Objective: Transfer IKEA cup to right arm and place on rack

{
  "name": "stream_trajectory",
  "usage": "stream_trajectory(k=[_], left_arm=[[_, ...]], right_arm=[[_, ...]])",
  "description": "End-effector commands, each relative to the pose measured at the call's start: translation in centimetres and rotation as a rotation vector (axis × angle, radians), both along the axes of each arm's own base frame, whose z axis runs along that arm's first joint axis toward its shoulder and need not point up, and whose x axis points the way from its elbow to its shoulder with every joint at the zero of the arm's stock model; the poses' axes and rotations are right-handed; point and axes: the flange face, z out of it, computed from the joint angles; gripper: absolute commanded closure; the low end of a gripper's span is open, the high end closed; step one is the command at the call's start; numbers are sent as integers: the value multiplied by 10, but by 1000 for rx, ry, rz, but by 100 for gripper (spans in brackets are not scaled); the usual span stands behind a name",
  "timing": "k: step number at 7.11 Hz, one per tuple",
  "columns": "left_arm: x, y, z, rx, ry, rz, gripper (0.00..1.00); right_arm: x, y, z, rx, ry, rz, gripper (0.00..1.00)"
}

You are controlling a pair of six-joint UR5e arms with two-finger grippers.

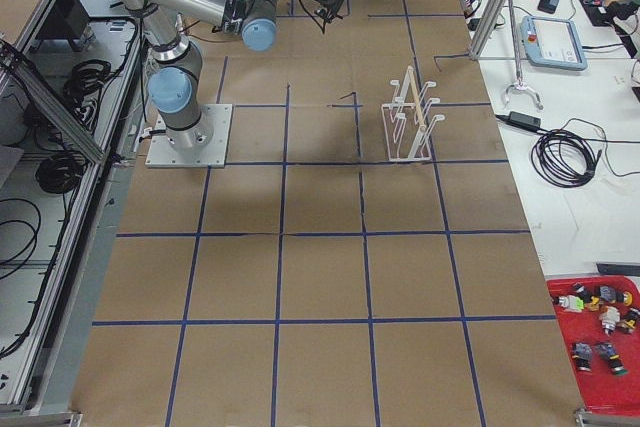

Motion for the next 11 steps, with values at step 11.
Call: stream_trajectory(k=[11], left_arm=[[-176,64,-109,-799,560,-565,97]], right_arm=[[12,-59,-60,47,-194,-36,1]])
